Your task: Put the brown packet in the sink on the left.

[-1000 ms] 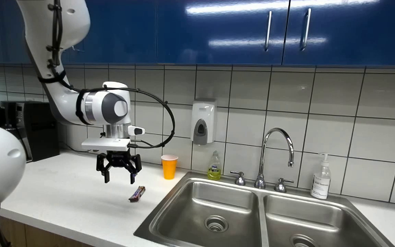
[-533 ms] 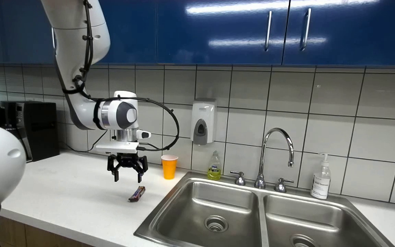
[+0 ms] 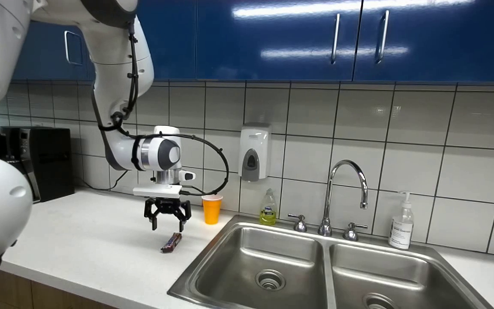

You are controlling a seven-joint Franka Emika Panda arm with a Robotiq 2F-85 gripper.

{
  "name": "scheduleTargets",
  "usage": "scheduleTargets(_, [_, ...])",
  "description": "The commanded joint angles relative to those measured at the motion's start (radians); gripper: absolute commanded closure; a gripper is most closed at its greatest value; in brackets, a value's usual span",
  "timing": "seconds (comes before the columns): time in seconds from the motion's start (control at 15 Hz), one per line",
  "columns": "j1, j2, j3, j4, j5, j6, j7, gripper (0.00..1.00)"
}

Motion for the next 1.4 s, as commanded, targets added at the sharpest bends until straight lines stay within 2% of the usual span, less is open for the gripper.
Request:
scheduleTargets(0.0, [0.016,0.061,-0.015,0.075,-0.012,-0.035,0.027,0.00])
scheduleTargets(1.33, [0.019,0.179,-0.013,0.161,0.004,-0.050,0.018,0.00])
